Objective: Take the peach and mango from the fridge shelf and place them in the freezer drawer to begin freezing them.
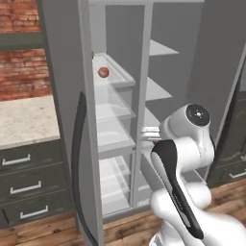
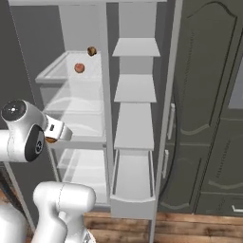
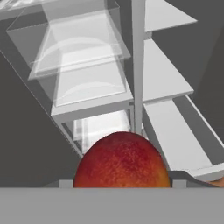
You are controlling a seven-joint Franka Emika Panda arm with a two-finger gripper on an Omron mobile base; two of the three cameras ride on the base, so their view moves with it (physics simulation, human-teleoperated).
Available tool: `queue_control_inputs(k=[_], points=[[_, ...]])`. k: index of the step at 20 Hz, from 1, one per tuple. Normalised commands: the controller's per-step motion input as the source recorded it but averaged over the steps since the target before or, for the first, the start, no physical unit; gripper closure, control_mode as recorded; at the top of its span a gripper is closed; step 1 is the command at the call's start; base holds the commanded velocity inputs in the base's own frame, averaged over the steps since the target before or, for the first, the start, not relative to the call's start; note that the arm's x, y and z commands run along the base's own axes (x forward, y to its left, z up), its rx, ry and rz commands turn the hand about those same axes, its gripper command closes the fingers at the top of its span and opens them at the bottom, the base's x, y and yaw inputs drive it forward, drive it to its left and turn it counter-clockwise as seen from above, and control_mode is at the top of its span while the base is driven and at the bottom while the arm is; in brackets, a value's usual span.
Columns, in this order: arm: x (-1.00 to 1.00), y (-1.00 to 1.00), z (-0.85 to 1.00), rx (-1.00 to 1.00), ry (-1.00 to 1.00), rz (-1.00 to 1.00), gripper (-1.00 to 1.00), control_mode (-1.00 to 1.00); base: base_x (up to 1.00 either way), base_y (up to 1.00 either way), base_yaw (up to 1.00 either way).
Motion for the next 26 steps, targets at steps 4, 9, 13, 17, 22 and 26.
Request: queue_control_inputs(k=[4, 9, 13, 17, 22, 26], points=[[0.0, 0.0, 0.0, 0.0, 0.0, 0.0, 1.0, 1.0, -0.12, -0.31, -0.22], [0.05, -0.26, -0.25, 0.03, 0.03, -0.08, 1.0, -1.0, 0.0, -0.19, -0.14], [0.22, -0.82, -0.89, 0.06, 0.12, -0.21, 1.0, -1.0, 0.0, 0.0, 0.0], [0.4, -0.81, -0.96, 0.08, 0.16, -0.16, 1.0, -1.0, 0.0, 0.0, 0.0], [0.5, -0.46, -1.0, 0.01, 0.22, -0.09, 1.0, -1.0, 0.0, 0.0, 0.0], [0.56, -0.35, -0.87, 0.02, 0.25, 0.0, 1.0, -1.0, 0.0, 0.0, 0.0]])
